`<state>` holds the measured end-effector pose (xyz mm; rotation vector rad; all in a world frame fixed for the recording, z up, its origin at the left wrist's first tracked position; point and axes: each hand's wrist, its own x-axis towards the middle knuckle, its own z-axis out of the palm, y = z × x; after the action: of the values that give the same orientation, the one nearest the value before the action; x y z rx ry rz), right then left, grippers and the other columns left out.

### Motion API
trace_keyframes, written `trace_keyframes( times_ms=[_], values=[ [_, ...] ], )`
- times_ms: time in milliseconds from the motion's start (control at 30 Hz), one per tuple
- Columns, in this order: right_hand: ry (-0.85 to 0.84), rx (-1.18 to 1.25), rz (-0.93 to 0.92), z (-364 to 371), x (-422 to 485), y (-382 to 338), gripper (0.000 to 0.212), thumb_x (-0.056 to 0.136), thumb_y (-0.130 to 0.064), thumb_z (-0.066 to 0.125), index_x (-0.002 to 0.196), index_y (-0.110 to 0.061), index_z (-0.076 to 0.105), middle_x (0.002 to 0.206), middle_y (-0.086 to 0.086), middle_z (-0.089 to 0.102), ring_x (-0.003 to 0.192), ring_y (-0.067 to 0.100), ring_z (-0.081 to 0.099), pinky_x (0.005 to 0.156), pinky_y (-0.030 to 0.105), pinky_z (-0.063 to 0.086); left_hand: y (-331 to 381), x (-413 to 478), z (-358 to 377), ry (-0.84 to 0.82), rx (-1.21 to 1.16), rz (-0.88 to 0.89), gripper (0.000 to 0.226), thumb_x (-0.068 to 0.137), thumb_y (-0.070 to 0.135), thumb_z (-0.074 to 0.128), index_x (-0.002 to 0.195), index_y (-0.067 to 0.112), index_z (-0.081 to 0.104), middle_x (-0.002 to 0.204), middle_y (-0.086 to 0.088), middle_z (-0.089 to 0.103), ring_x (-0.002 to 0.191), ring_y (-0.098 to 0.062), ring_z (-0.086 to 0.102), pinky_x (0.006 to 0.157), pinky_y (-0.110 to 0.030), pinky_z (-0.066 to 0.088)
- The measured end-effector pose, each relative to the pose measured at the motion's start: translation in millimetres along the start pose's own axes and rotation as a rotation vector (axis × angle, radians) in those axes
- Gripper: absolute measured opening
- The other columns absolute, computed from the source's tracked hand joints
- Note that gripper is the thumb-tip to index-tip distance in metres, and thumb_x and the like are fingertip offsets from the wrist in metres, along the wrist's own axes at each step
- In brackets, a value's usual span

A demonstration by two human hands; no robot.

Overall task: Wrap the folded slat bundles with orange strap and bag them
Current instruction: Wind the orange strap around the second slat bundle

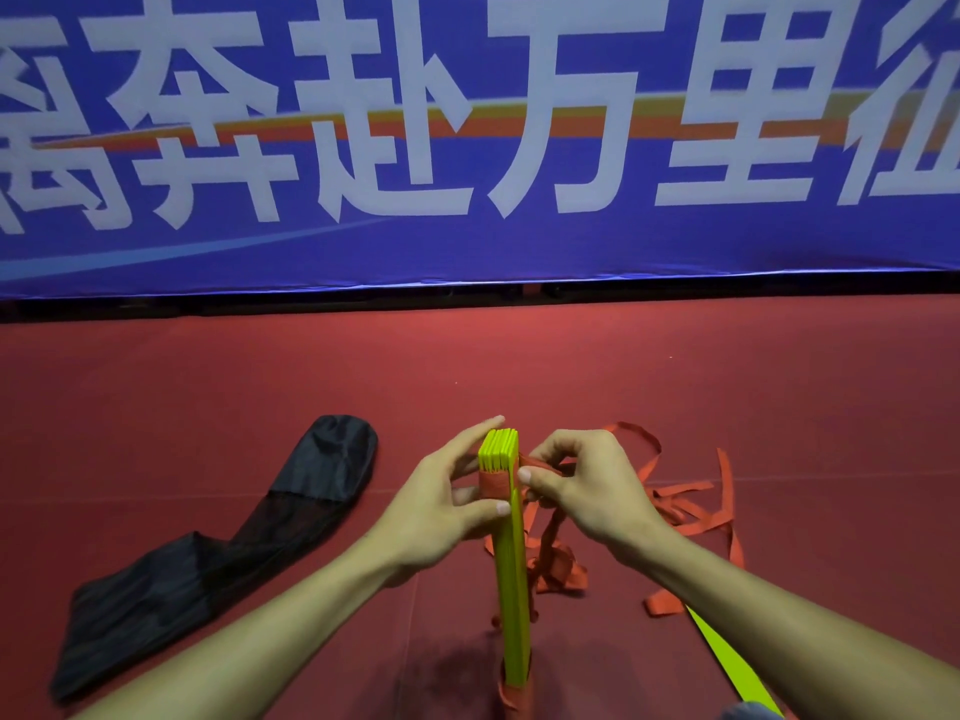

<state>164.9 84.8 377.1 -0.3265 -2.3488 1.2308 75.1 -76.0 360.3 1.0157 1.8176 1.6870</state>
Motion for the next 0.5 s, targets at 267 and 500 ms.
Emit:
trace_keyframes(
  times_ms=[267,500],
  values=[
    [-0.07,0.044,0.034,-2.2,-1.1,-4.4,0.021,0.081,-0.012,0.077,0.066,-0.017,0.064,0.052,0.0,0.064,0.048,0.009,0.06,0.052,0.023,0.046,-5.3,2.8,-6.6,-0.101,0.146,0.037,0.047,0.088,-0.002,0.071,0.125,0.02,0.052,0.103,0.013,0.071,0.104,-0.007,0.067,0.091,-0.025,0.052],
    [-0.087,0.022,0.006,-3.0,0.5,-3.7,0.021,0.08,-0.014,0.079,0.066,-0.019,0.064,0.051,-0.002,0.062,0.046,0.006,0.055,0.051,0.021,0.044,-7.2,0.5,-5.1,-0.08,0.16,0.131,0.088,0.082,-0.003,0.077,0.146,0.04,0.033,0.099,0.007,0.068,0.093,-0.017,0.071,0.088,-0.03,0.056]
  ],
)
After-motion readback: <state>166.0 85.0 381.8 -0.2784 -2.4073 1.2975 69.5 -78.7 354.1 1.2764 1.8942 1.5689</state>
